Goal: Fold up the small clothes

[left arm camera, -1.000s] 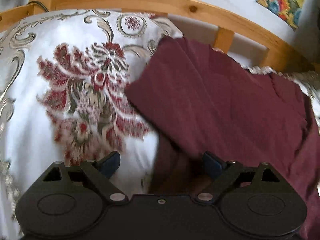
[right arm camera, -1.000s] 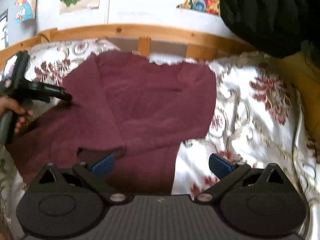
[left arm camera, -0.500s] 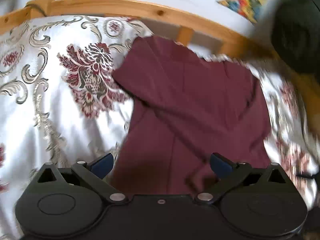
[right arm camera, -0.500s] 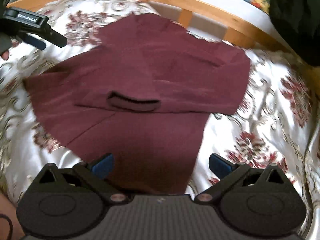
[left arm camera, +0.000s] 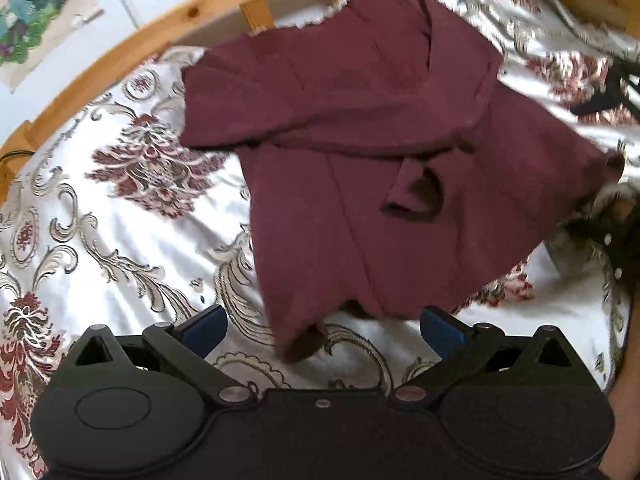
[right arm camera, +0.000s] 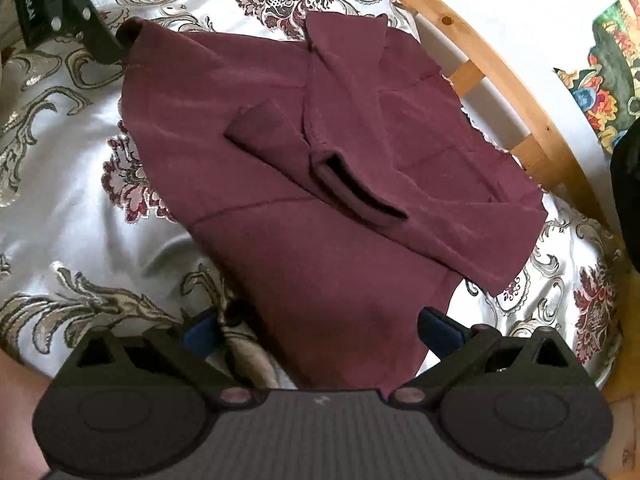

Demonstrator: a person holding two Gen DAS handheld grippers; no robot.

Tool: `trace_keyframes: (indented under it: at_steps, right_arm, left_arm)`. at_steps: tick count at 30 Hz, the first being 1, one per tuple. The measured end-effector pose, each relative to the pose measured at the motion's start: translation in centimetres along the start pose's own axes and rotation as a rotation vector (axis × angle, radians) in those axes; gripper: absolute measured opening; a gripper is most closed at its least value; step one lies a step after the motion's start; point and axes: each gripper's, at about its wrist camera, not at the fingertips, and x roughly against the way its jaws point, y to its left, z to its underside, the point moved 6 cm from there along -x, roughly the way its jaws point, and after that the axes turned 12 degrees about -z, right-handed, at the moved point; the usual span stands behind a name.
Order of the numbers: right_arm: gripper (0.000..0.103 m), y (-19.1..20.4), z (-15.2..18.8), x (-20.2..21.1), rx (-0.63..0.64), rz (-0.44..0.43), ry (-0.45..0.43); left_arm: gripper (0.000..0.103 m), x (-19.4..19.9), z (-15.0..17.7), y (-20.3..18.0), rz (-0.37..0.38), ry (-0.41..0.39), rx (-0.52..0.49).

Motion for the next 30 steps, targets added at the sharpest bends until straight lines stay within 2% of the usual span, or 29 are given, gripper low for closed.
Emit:
trace_keyframes:
  at_steps: [4, 8, 12, 13, 15, 17, 22, 23, 24, 26, 30]
  right_arm:
    - [0.103, -0.5, 0.0, -0.4, -0.032, -0.019, -0.024]
    - [0.101, -2.0, 0.0, -0.5, -0.119, -0.062, -0.058]
    - [0.082, -2.7, -0.3, 0.3, -0.180, -0.107, -0.127]
    - [0.079, -2.8, -0.3, 0.4, -0.187, -0.117, -0.134]
    - [0.072, -2.9, -0.5, 0.6, -0.202, -0.139, -0.150]
    - [0.072, -3.0, -0.6, 0.8, -0.217, -0.147, -0.165]
    - [0.070, -4.2, -0.5, 1.4, -0.311, -0.181, -0.218]
    - [0.061, -4.4, -0.6, 1.7, -0.338, -0.197, -0.240]
    - [0.046, -4.7, -0.6, 1.9, -0.364, -0.219, -0.264]
    - [0.024, -5.5, -0.6, 2.5, -0.422, -0.250, -0.313]
    - [0.014, -7.2, -0.2, 3.0, -0.538, -0.303, -0.387]
  left_arm:
    - [0.102, -1.6, 0.6, -0.1, -0.004, 0.075, -0.009]
    - [0.102, -2.9, 0.9, -0.1, -0.063, 0.135, -0.041]
    - [0.102, -3.9, 1.0, -0.2, -0.071, 0.156, -0.065]
    - [0.102, -4.1, 0.9, -0.1, -0.077, 0.160, -0.059]
    - [0.100, -4.4, 0.7, 0.4, -0.087, 0.162, -0.025]
    - [0.097, -4.7, 0.4, 1.1, -0.092, 0.161, 0.022]
    - [0.080, -5.0, 0.0, 3.0, -0.106, 0.147, 0.149]
    - [0.080, -4.9, 0.0, 3.2, -0.102, 0.139, 0.168]
    - [0.079, -4.7, -0.1, 3.4, -0.099, 0.129, 0.183]
    - [0.079, -4.3, -0.3, 3.5, -0.088, 0.107, 0.195]
    - [0.080, -4.0, -0.4, 2.9, -0.051, 0.096, 0.167]
